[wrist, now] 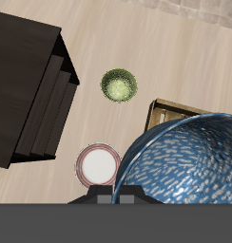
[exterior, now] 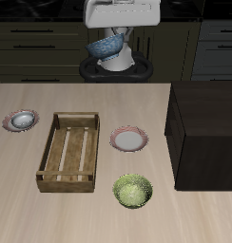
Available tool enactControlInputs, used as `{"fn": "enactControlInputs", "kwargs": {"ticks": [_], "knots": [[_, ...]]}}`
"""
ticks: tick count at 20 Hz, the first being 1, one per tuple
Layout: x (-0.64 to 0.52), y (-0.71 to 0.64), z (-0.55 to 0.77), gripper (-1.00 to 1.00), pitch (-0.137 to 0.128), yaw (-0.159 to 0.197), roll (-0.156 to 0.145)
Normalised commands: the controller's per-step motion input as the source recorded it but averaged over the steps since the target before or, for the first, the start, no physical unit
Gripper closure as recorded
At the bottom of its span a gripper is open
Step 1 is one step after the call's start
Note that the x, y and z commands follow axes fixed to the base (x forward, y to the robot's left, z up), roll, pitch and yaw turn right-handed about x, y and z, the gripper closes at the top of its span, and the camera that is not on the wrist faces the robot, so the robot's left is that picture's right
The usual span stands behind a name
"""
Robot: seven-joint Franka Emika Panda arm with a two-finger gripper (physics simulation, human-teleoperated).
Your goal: Place the white bowl on the off-center plate and place the blue bowl on top of the wooden shelf
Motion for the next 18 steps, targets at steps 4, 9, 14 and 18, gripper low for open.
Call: {"fn": "enactControlInputs", "kwargs": {"ticks": [4,9,14,18], "knots": [[0.12,0.41,0.06,1.0,0.005,-0.002,0.026],[0.22,0.59,-0.01,1.0,0.01,0.015,0.018],[0.13,0.35,-0.06,1.0,0.005,0.019,-0.01],[0.13,0.44,-0.06,1.0,0.016,0.021,0.011]]}}
